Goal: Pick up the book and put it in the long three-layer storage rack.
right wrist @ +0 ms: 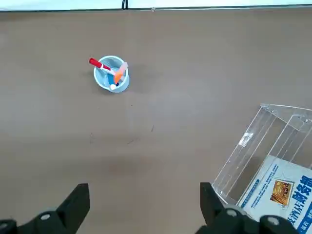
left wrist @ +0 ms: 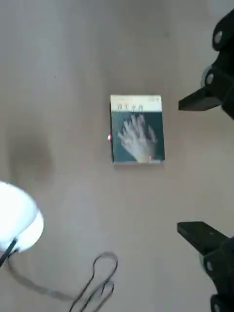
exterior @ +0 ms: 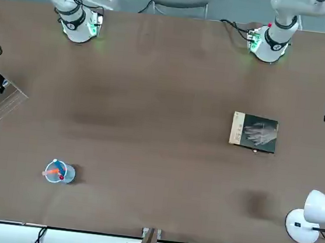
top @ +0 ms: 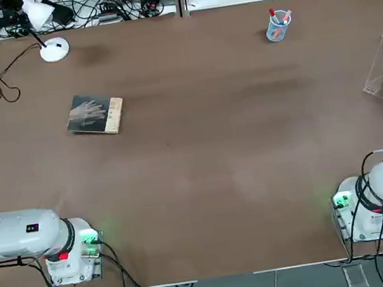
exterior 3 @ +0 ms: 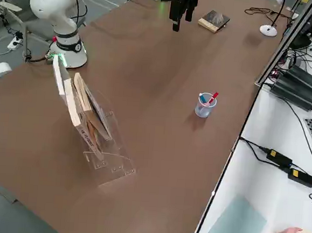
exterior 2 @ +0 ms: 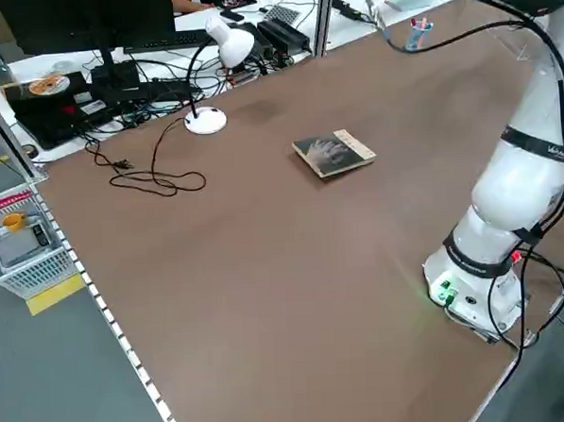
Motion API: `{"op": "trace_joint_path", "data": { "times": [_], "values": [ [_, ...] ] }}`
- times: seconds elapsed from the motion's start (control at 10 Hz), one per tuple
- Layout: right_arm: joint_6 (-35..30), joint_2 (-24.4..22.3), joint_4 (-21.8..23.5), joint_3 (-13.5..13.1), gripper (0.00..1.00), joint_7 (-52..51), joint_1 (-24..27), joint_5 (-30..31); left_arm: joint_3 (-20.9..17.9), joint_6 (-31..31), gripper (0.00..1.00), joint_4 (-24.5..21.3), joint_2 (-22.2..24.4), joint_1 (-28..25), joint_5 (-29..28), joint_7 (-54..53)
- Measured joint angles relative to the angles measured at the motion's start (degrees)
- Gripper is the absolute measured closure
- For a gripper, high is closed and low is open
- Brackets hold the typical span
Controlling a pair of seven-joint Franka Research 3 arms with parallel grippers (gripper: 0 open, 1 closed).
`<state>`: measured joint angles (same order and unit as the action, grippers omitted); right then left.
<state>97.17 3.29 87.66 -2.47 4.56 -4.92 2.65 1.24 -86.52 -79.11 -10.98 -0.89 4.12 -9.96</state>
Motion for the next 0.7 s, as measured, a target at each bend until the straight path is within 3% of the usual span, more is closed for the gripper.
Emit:
{"op": "trace_joint_path", "data": {
  "times": [0.3, 0.7],
  "values": [
    [0.2, 0.0, 0.0, 0.0, 0.00, 0.0, -0.2, 0.0, -0.1, -0.2, 0.00, -3.2, -3.0, -3.5, 6.8, -1.9],
    [0.4, 0.0, -0.5, 0.1, 0.00, 0.0, -0.3, 0.0, -0.1, -3.8, 0.00, -10.3, -3.6, -5.1, 11.3, -8.2]
  ]
}}
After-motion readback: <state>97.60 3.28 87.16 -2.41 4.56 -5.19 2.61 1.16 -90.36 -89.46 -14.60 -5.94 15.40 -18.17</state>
